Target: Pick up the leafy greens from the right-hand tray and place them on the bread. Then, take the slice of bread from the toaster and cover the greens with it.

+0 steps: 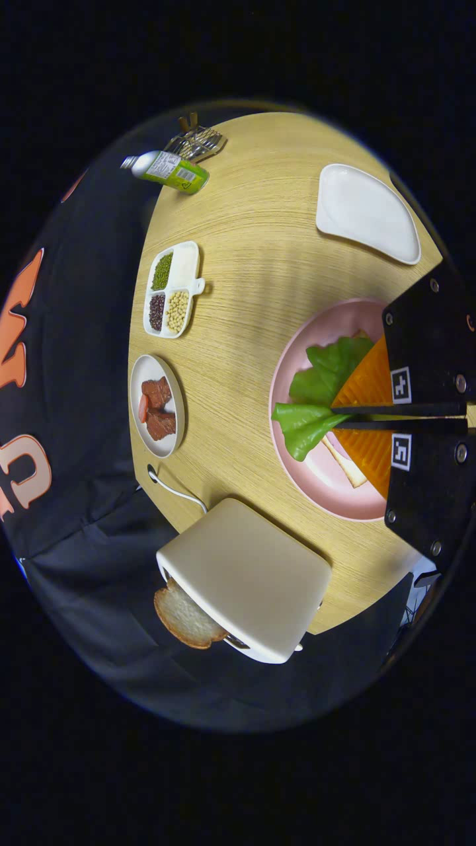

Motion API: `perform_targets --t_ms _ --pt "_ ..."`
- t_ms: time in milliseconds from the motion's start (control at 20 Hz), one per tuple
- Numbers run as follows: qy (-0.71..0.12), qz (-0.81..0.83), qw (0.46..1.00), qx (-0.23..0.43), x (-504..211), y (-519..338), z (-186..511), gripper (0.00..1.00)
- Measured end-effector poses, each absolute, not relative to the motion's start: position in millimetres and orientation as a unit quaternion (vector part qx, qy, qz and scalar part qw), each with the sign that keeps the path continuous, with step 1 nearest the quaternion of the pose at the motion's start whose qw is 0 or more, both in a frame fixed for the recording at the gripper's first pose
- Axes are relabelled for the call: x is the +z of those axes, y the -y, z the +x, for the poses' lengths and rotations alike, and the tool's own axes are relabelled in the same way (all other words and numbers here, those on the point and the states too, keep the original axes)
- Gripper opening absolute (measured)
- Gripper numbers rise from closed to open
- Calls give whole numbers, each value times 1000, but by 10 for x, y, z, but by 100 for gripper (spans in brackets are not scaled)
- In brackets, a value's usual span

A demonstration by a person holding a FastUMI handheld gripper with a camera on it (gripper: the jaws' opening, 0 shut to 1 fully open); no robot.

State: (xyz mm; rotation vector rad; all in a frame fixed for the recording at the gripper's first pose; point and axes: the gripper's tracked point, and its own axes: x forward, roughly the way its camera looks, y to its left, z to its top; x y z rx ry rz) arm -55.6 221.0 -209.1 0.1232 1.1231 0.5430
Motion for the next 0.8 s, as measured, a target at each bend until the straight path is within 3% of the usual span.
perform_targets --t_ms 400,650,800 --pt "-535 58 800 266 -2147 -2440 -629 6" --pt "-513 54 811 278 -1884 -2516 -529 28" --pt "-496 73 817 284 -1640 -2582 -417 48"
